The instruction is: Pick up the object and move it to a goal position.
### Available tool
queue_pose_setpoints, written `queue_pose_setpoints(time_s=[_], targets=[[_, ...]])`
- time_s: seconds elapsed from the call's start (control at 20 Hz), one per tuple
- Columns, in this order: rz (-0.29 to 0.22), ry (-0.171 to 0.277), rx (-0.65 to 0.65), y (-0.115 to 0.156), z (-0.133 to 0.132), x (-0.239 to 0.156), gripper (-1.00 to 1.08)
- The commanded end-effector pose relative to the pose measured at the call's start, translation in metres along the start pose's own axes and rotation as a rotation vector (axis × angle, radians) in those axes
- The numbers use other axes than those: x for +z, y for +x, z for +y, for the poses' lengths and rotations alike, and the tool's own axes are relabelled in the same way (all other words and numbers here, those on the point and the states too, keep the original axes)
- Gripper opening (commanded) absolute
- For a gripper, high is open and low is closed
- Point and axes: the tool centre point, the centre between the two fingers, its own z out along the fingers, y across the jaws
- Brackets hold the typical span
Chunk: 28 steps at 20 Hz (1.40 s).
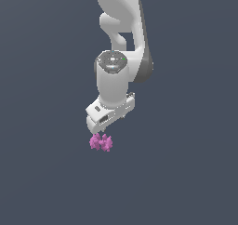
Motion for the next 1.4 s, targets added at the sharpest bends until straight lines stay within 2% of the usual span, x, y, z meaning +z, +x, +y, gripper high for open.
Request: queue_pose_setpoints(time_s=[0.0, 1.0, 1.35], targets=[[0.001, 0.002, -0.061, 0.0, 0.005, 0.003, 1.0], [0.017, 0.017, -0.528, -0.002, 0.049, 0.025, 1.0], [0.025, 0.02, -0.655, -0.004, 0.062, 0.031, 1.0]])
